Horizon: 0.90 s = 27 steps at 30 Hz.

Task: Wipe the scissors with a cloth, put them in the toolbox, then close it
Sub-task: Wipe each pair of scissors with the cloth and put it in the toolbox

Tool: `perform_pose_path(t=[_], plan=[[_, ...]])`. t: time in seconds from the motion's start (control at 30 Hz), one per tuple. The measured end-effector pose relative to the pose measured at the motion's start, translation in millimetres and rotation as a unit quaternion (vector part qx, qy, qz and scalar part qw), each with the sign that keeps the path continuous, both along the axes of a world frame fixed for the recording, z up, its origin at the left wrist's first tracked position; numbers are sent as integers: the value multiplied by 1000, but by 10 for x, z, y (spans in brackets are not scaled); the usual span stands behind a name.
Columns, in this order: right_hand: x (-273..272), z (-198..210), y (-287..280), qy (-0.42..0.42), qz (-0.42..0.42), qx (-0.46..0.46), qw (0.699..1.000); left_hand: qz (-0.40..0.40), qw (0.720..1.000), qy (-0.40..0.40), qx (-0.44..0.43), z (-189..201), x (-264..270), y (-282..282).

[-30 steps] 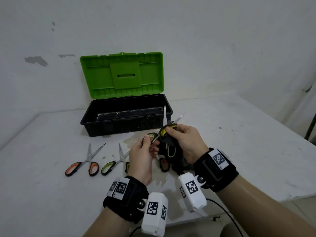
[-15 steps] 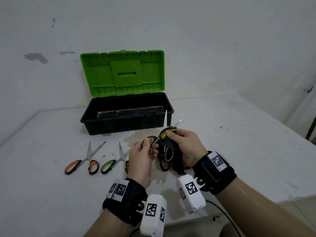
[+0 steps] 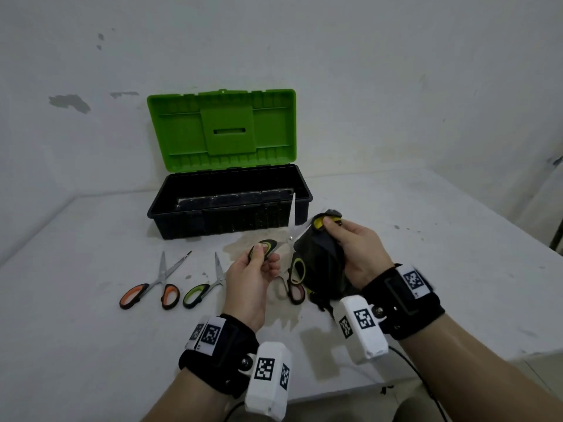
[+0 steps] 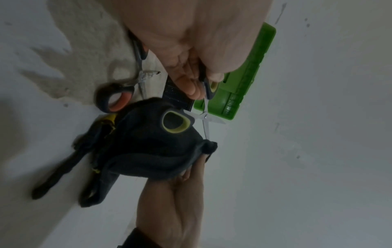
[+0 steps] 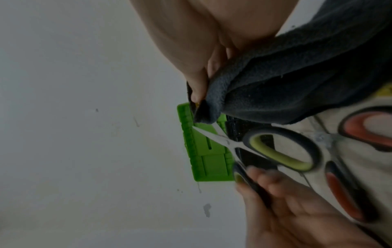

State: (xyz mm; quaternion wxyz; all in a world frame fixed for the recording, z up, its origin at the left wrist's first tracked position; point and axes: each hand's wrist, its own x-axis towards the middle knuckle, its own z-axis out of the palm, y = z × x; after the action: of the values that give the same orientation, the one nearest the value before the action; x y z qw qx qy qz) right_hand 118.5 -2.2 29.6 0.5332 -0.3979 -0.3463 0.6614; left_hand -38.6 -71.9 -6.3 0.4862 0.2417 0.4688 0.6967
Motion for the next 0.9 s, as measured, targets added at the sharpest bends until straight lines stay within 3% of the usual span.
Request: perform_pose_path(t=[0.2,0.43,0.7,0.9], plan=[[-186,-86,-121,-64,41,29,997,-12,1000,21,-14,6,88,21],[-119,65,-97,-76,75,6,994,-42,993,108,-5,71,-33,3],[-165,8,-155,-80,41,-5,996,-63,997,32,-29,98,14,13],[-245,-55,-201,-59,-12,-9,998,0,998,41,-52,21,15,89]])
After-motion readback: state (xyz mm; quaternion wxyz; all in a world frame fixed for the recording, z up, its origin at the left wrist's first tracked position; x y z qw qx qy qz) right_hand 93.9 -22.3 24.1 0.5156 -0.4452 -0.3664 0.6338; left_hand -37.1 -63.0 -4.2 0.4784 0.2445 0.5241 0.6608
